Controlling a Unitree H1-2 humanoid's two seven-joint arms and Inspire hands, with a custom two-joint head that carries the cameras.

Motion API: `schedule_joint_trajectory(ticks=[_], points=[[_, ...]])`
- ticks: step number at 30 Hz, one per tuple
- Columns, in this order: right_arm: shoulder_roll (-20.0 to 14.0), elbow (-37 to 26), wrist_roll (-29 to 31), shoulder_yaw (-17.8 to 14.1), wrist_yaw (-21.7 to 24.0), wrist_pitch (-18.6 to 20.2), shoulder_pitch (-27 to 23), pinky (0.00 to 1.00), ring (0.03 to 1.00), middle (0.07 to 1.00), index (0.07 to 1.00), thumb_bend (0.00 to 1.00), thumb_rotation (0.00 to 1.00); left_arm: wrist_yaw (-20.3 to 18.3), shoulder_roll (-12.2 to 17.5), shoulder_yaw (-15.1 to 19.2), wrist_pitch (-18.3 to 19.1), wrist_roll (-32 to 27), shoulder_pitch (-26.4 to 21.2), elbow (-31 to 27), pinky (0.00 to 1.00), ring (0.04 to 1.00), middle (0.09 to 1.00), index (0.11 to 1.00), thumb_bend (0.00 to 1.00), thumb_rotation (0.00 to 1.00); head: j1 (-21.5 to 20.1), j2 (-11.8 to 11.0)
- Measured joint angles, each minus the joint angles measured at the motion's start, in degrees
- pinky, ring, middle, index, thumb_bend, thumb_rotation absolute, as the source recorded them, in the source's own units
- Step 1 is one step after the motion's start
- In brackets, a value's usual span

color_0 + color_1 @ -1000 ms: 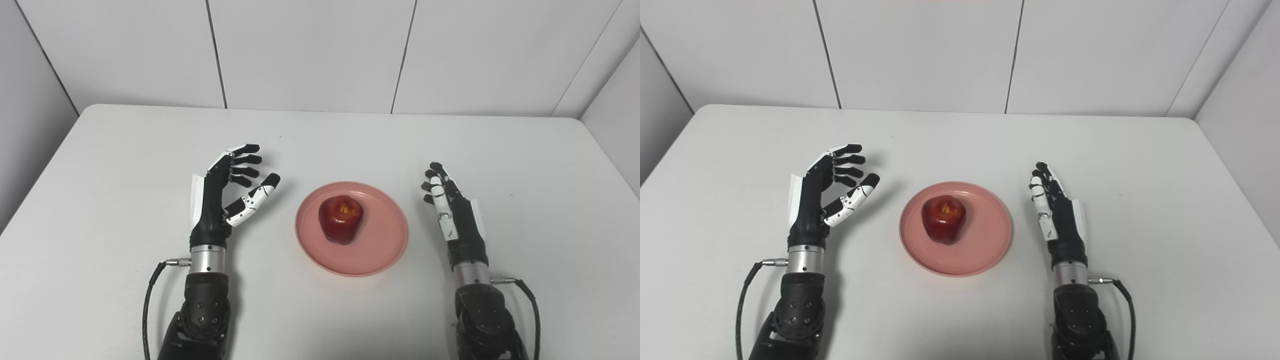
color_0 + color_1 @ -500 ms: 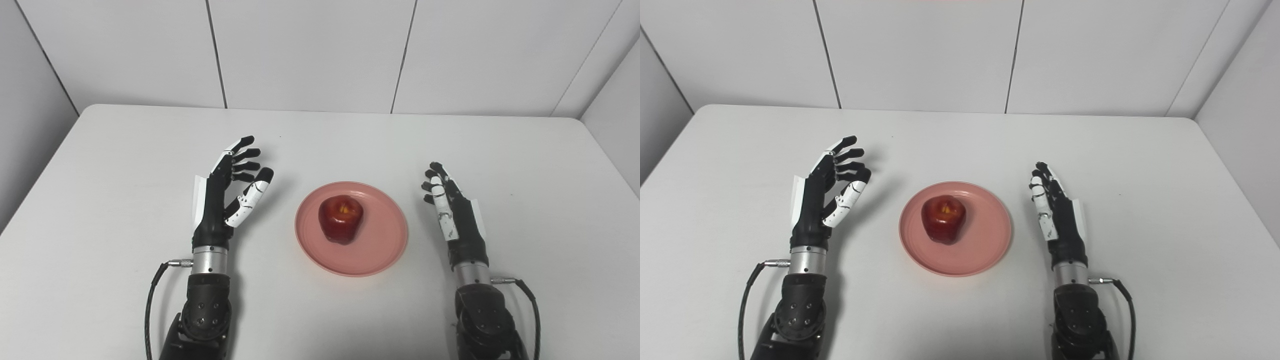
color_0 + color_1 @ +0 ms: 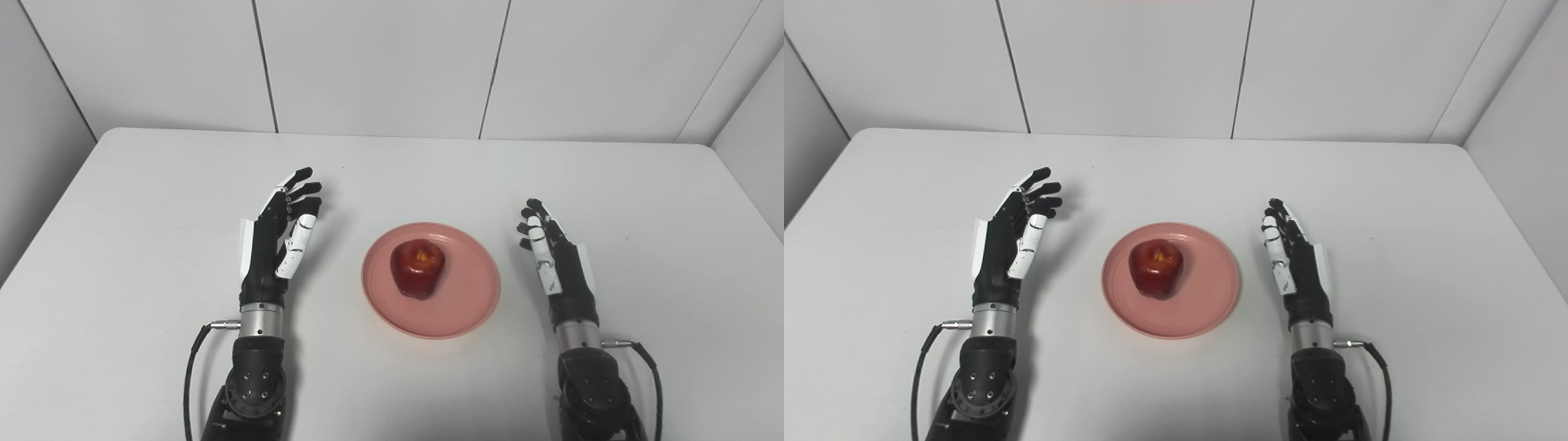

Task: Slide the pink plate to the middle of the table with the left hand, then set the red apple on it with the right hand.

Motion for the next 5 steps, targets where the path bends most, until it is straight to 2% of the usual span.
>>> schedule_joint_trajectory(ticks=[5], points=[[0.0, 0.0, 0.0, 0.0, 0.0, 0.0, 0.0, 0.80, 0.829, 0.870, 0.882, 0.18, 1.00, -0.4, -0.1, 0.0, 0.0, -0.6, 0.0, 0.0, 0.69, 0.706, 0.749, 0.758, 0.52, 0.94, 0.1, 0.0]])
